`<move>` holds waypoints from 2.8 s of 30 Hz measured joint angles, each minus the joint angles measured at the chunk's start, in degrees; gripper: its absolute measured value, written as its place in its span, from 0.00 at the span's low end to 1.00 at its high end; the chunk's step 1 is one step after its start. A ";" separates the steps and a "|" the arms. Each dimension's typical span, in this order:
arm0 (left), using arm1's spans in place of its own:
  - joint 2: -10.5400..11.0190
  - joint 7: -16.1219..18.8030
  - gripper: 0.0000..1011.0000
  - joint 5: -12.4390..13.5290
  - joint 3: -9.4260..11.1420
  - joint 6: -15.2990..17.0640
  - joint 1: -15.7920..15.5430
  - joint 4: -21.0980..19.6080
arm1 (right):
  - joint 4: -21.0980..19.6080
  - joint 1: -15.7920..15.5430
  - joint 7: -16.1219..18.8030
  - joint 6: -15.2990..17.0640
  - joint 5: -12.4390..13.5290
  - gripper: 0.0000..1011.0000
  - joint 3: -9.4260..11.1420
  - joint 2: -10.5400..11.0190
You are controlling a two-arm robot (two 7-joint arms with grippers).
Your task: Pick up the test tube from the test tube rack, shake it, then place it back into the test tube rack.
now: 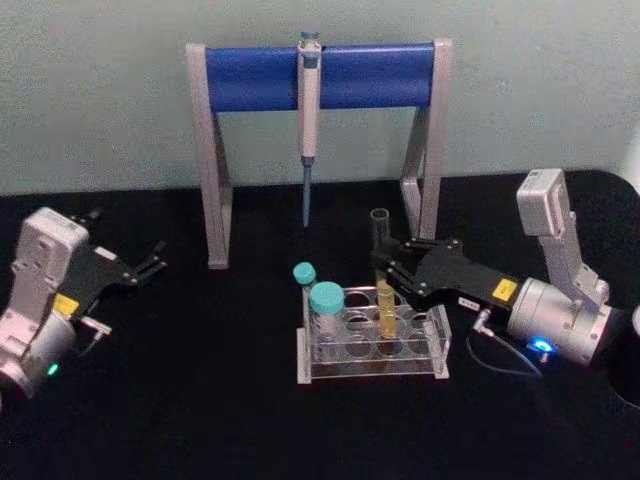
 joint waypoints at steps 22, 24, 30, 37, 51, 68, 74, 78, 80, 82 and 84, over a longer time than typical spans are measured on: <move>0.00 0.01 0.99 0.00 0.00 0.00 0.00 0.00 | 0.15 0.24 -0.45 0.66 -1.02 0.23 -0.33 -0.17; 0.00 0.00 0.99 0.00 0.00 0.00 0.00 0.00 | 0.14 0.25 -0.46 0.66 -1.02 0.23 -0.33 -0.16; 0.00 0.00 0.99 0.00 0.00 0.00 -0.01 0.00 | 0.11 0.24 -0.46 0.67 -1.03 0.23 -0.33 -0.14; 0.00 0.00 0.99 0.00 0.00 0.00 0.00 0.00 | 0.11 0.24 -0.45 0.67 -1.03 0.23 -0.31 -0.13; 0.00 0.01 0.99 0.00 0.00 0.00 0.00 0.00 | 0.11 0.23 -0.43 0.65 -1.03 0.34 -0.28 -0.13; 0.00 0.00 0.99 0.00 0.00 0.00 0.00 0.00 | 0.11 0.23 -0.43 0.63 -0.99 0.86 -0.28 -0.14; 0.00 0.00 0.99 0.00 0.00 0.00 0.00 0.00 | 0.11 0.24 -0.43 0.63 -0.96 0.99 -0.28 -0.13; 0.00 0.00 0.99 0.00 0.00 0.00 0.00 0.00 | 0.11 0.23 -0.43 0.63 -0.94 0.99 -0.28 -0.13; 0.00 0.00 0.99 0.00 0.00 0.00 0.00 0.00 | 0.11 0.23 -0.43 0.63 -0.94 0.99 -0.28 -0.14; 0.00 0.00 0.99 0.00 0.00 0.00 0.00 0.00 | 0.11 0.23 -0.43 0.63 -0.94 0.99 -0.28 -0.14; 0.00 0.00 0.99 0.00 0.00 0.00 0.00 0.00 | 0.11 0.23 -0.43 0.63 -0.94 0.99 -0.28 -0.13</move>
